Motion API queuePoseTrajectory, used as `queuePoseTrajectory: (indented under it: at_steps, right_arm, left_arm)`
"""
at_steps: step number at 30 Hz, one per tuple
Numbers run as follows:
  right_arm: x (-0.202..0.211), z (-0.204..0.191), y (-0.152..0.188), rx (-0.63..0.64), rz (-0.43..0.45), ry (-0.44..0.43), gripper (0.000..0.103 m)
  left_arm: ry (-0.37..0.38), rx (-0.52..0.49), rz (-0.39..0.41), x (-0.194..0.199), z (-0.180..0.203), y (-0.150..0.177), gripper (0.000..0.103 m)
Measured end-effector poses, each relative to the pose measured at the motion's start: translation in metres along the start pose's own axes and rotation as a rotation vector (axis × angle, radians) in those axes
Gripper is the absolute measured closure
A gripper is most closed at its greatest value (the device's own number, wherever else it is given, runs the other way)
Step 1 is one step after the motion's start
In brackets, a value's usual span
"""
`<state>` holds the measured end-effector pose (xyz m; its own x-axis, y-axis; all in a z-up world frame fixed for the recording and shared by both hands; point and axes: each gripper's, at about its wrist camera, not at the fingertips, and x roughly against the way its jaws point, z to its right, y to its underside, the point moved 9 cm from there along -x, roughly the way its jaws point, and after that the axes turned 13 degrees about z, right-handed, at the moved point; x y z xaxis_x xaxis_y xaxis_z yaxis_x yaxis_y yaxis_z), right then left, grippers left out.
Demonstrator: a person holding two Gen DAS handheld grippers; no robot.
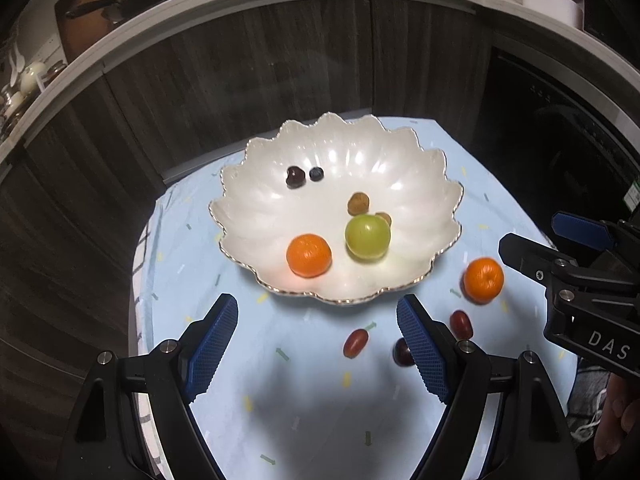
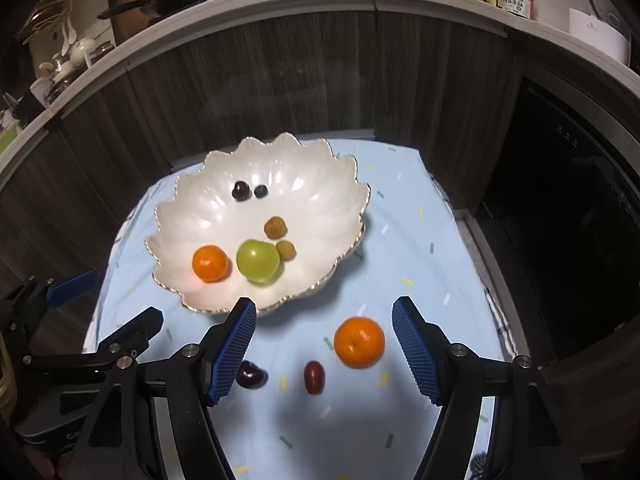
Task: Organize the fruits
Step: 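Withdraw both tools from the bowl toward the remaining fruits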
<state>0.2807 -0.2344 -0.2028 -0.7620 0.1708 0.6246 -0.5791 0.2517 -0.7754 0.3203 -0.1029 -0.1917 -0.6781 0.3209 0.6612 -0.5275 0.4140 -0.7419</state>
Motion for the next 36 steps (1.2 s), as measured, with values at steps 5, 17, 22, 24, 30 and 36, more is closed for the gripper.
queuePoseTrajectory:
  at_steps: [5, 17, 22, 24, 30, 36]
  right_arm:
    - [-0.005, 0.000, 0.014, 0.014, -0.009, 0.013, 0.032]
    - [-0.020, -0.005, 0.053, 0.036, -0.062, 0.011, 0.032]
    - [-0.027, -0.006, 0.066, 0.043, -0.085, 0.009, 0.033]
    - [-0.030, -0.006, 0.070, 0.042, -0.093, 0.009, 0.036]
    - [-0.039, -0.005, 0.083, 0.032, -0.126, 0.005, 0.043]
    - [-0.049, -0.002, 0.094, 0.021, -0.161, 0.005, 0.047]
  left_arm:
    - [0.007, -0.018, -0.009, -0.006, 0.000, 0.010, 0.021]
    - [0.029, -0.054, -0.038, -0.025, 0.004, 0.043, 0.021]
    - [0.043, -0.062, -0.046, -0.035, 0.006, 0.052, 0.023]
    - [0.050, -0.066, -0.050, -0.039, 0.008, 0.056, 0.025]
    - [0.058, -0.065, -0.069, -0.051, 0.009, 0.064, 0.028]
    - [0.072, -0.071, -0.089, -0.063, 0.013, 0.072, 0.031]
